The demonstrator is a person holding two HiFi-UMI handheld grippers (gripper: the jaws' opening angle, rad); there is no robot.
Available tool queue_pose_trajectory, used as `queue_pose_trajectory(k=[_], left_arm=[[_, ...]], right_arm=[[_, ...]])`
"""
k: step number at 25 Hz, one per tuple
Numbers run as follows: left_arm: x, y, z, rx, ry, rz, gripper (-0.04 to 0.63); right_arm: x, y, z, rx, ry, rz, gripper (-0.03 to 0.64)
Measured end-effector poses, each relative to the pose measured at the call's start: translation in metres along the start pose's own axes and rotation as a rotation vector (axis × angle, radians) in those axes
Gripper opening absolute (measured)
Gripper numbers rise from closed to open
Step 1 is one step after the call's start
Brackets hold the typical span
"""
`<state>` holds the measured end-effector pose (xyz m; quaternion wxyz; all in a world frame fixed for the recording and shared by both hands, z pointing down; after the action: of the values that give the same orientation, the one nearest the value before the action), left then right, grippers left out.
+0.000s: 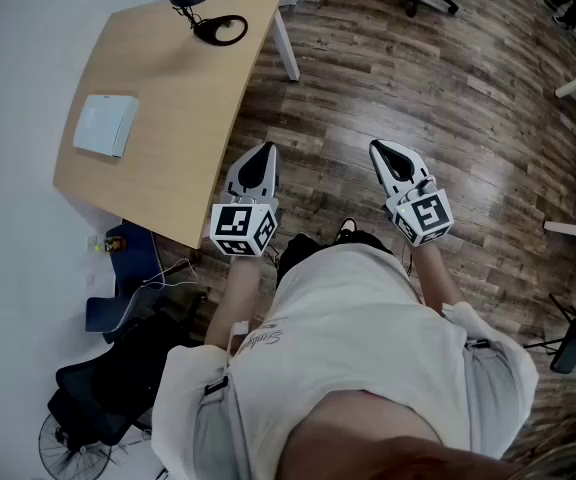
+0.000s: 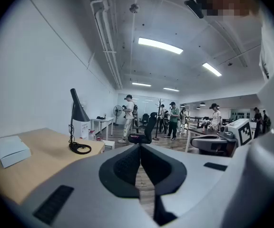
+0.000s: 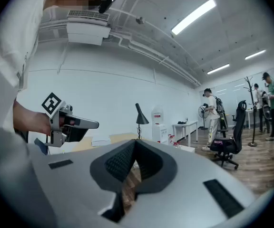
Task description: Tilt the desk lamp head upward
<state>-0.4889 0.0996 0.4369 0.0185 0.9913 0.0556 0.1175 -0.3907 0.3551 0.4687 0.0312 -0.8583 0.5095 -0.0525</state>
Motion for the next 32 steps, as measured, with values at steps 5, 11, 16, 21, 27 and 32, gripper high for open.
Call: queue_pose_trajectory(k=[5,11,16,21,27,32], left_arm=[[0.012,-0.017,-0.005,-0.020,0.018,-0.026,0.016],[0.011,-0.020,-0.001,-0.001,0.036,-0.015,0.017],[0.021,-0.015,-0.013,-0.010,0.083,-0.036,0.017],[0.046,-0.008,-0.022,-0.039,0.092,-0.069,0.017],[0.098,0.016,-0.018,-0.059,0.081,-0.105,0.016],[0.141,0.050,-0.006,-0.054,0.052,-0.124,0.016]], right_arm=[[-0.003,-0.008,-0.005,-0.001,0.020,0.002,-0.005],[-0.003,-0.013,-0.009,-0.037,0.037,0.024,-0.005],[0.002,-0.009,-0.026,-0.024,0.077,0.030,-0.005],[0.007,-0.013,-0.040,0.017,0.132,0.021,-0.005],[0.041,-0.043,-0.035,0.001,0.151,-0.014,-0.005],[0.101,-0.070,-0.021,-0.033,0.157,0.011,-0.005]])
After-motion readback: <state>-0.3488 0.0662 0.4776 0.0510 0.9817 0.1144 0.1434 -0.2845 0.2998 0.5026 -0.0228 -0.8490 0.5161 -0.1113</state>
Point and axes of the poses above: the fingertips, and each gripper's own axes: x forward along the fingers, y to its left, z out of its top, the point moved 8 cm from there along -x, backward along the fingers, and after that the axes turned 4 degrees about x, right-handed, at the moved point
